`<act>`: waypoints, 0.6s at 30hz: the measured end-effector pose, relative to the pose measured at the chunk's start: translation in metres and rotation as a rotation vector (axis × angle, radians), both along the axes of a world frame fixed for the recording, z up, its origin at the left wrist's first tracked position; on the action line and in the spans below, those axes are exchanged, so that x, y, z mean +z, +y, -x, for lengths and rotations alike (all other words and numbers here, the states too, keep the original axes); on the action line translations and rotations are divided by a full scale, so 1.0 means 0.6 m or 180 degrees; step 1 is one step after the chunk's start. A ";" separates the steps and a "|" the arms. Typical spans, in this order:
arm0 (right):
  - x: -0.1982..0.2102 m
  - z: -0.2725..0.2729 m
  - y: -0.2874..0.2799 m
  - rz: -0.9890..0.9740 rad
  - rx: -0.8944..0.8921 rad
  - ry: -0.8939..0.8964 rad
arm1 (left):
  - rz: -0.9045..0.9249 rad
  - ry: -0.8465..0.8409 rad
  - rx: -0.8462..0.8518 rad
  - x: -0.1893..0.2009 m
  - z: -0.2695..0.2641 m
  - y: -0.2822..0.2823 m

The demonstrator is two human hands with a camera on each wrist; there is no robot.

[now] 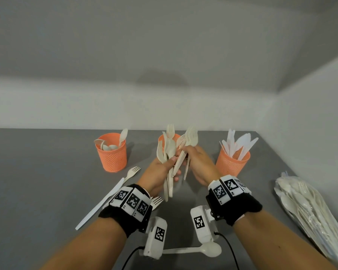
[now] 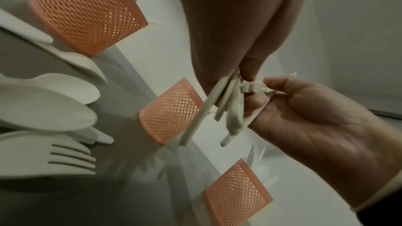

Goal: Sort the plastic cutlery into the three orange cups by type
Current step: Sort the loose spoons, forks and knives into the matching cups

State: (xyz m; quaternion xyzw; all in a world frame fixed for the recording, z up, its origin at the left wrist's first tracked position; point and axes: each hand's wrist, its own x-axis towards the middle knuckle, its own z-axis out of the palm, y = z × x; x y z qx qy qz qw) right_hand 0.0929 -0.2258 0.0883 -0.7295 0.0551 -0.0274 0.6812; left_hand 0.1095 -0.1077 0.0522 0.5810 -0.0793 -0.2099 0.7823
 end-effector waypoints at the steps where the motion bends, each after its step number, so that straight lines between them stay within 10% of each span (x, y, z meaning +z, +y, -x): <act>1: -0.001 -0.004 -0.001 -0.0105 -0.0080 -0.0043 | -0.0017 0.0037 0.0051 0.002 -0.002 0.000; 10: -0.011 -0.008 0.040 0.0437 0.0234 -0.0539 | -0.0825 -0.1243 0.0368 0.014 0.002 -0.007; 18: -0.007 -0.036 0.040 -0.0659 -0.0028 0.0030 | -0.0211 -0.0548 0.0185 0.017 -0.010 0.024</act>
